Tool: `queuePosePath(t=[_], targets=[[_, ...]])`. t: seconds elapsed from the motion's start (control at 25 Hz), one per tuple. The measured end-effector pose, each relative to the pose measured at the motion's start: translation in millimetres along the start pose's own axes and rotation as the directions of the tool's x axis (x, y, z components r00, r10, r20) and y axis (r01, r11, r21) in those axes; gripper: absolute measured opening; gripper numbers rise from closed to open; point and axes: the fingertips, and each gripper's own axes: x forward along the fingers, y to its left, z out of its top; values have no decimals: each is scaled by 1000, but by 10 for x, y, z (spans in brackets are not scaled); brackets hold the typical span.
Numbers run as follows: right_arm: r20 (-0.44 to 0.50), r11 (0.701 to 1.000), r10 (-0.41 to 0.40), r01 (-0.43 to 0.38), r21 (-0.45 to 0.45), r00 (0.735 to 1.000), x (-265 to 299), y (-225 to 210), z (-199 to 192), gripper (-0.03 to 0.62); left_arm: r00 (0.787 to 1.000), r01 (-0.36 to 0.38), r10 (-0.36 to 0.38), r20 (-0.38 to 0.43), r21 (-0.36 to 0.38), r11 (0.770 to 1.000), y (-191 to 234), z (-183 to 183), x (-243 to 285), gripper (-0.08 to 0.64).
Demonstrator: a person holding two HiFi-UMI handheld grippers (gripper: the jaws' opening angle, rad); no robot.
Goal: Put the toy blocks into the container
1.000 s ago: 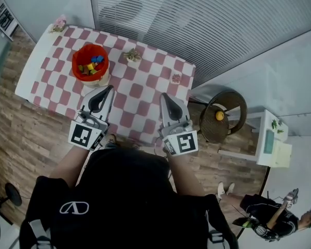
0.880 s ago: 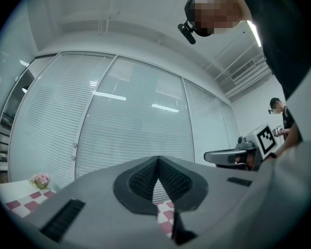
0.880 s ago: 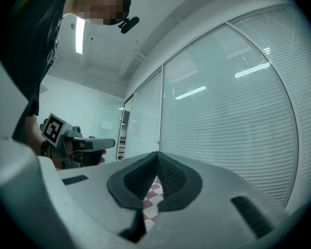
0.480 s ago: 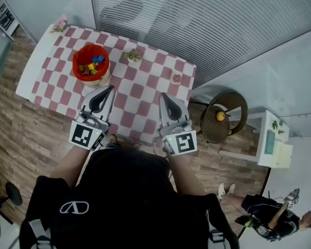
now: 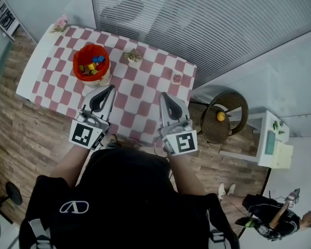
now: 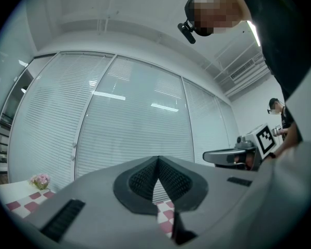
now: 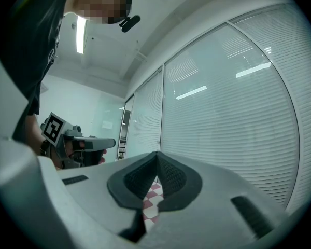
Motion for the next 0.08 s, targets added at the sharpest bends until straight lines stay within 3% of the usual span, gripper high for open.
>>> queuePosePath(t=[0.08], targets=[[-1, 1000, 2, -2, -3, 1000, 0, 0, -1, 0, 1000, -1, 1, 1, 1, 1000, -3, 1, 4, 6]])
